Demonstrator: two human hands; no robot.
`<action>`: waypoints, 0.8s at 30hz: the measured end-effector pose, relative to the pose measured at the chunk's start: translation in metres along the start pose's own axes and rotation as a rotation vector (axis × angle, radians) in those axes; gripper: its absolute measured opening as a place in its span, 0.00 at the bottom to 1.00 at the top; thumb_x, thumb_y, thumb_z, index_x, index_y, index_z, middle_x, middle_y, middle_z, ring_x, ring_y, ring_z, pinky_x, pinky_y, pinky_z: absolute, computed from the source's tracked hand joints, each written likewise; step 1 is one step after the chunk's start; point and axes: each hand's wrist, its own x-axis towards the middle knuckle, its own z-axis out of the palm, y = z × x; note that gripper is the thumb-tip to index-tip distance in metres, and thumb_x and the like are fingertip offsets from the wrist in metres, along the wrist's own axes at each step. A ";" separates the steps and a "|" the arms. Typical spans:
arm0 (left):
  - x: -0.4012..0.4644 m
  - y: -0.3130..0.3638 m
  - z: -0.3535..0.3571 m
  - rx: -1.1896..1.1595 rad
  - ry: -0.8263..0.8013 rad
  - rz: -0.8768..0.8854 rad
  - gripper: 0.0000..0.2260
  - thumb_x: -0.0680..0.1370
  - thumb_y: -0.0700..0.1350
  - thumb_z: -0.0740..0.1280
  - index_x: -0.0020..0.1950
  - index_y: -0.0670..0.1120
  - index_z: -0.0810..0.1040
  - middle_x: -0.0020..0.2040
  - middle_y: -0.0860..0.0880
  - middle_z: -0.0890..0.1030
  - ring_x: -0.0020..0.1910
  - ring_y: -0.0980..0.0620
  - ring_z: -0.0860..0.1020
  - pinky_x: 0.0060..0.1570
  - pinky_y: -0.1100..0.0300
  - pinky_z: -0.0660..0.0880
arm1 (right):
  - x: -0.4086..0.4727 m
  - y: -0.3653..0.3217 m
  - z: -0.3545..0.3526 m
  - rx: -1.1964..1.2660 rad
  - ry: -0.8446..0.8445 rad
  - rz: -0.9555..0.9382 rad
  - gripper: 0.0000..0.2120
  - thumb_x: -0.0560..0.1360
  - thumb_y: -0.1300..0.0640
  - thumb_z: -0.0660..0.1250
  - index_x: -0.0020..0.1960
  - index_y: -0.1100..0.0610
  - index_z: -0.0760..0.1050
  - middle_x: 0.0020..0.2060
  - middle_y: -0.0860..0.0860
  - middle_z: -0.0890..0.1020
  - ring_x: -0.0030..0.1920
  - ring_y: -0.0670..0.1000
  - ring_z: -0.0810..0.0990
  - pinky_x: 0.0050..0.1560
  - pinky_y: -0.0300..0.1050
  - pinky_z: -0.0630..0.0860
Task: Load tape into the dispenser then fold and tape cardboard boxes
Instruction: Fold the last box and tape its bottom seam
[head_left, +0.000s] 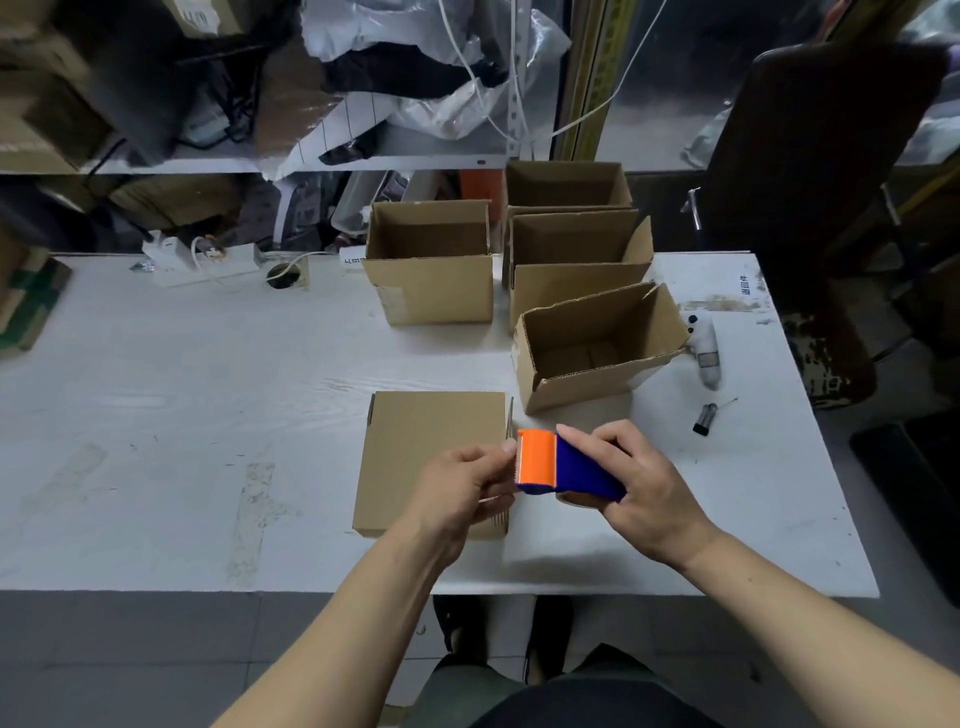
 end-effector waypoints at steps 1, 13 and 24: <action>0.001 -0.002 0.001 0.010 0.027 0.021 0.09 0.80 0.49 0.74 0.45 0.44 0.83 0.33 0.50 0.80 0.35 0.54 0.79 0.46 0.58 0.79 | 0.000 0.001 0.000 -0.067 0.010 -0.048 0.33 0.77 0.48 0.72 0.80 0.50 0.67 0.60 0.52 0.75 0.58 0.52 0.74 0.51 0.45 0.81; 0.001 0.005 -0.021 0.153 0.285 0.254 0.06 0.81 0.42 0.72 0.47 0.40 0.85 0.42 0.45 0.88 0.41 0.50 0.87 0.42 0.63 0.79 | -0.010 0.036 -0.021 -0.401 0.051 -0.180 0.46 0.66 0.62 0.83 0.79 0.54 0.65 0.57 0.59 0.77 0.55 0.54 0.74 0.46 0.49 0.80; 0.003 -0.001 0.025 0.993 0.442 0.701 0.10 0.82 0.51 0.67 0.47 0.50 0.85 0.37 0.48 0.85 0.37 0.44 0.83 0.36 0.56 0.75 | 0.010 0.030 0.022 -0.608 -0.346 0.327 0.34 0.76 0.55 0.74 0.79 0.46 0.66 0.58 0.55 0.75 0.56 0.58 0.77 0.51 0.49 0.74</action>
